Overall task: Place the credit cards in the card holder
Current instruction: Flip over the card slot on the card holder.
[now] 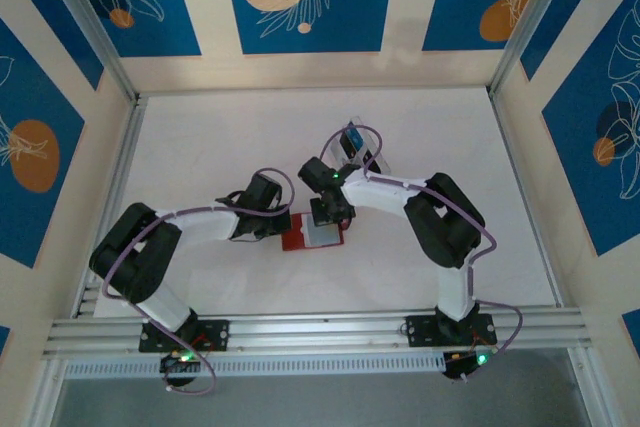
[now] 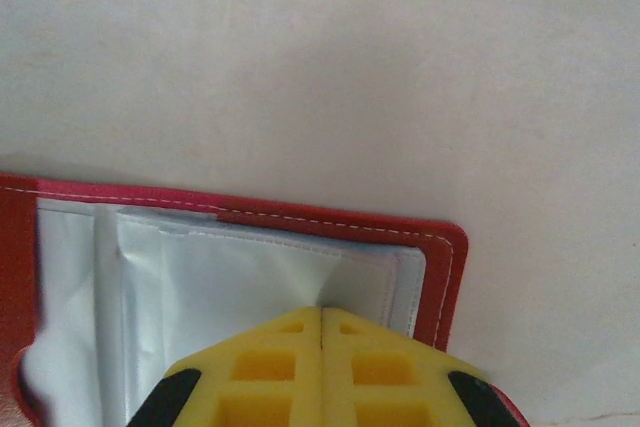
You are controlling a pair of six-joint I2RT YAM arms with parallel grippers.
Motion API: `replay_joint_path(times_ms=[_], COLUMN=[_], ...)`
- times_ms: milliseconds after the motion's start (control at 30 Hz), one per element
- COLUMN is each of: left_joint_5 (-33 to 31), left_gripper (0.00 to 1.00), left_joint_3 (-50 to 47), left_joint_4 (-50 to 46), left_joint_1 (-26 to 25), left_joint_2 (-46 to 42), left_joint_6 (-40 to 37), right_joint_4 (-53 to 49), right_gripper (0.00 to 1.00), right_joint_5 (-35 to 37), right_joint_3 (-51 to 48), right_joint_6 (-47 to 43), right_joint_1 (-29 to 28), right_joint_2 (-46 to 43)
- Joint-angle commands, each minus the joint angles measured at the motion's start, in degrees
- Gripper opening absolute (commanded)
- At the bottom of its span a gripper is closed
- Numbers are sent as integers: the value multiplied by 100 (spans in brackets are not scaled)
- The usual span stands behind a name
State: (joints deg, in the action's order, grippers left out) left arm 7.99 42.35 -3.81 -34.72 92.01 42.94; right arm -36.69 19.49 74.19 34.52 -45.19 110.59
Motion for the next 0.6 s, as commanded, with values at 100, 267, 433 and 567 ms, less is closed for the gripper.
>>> replay_joint_path(times_ms=[100,267,433,567], left_joint_5=[36,45,93,171], left_gripper=[0,0,2,13], left_joint_3=[-130,-97,-60,-27], left_joint_4=[-83,-97,-111,-73], left_joint_1=[1,-42,-66,-73], left_joint_2=[142,173,143,68], left_joint_6=[-178,-198,-263,-392], right_joint_4=[-57,404,854,1310], right_gripper=[4,4,5,6], right_joint_5=[-373,-1254,-2006,-2647], right_joint_3=[30,-168,-418,-722], right_joint_6=[125,169,237,376], right_joint_1=[-139,-28,149,405], right_joint_2=[287,177,-14,-142])
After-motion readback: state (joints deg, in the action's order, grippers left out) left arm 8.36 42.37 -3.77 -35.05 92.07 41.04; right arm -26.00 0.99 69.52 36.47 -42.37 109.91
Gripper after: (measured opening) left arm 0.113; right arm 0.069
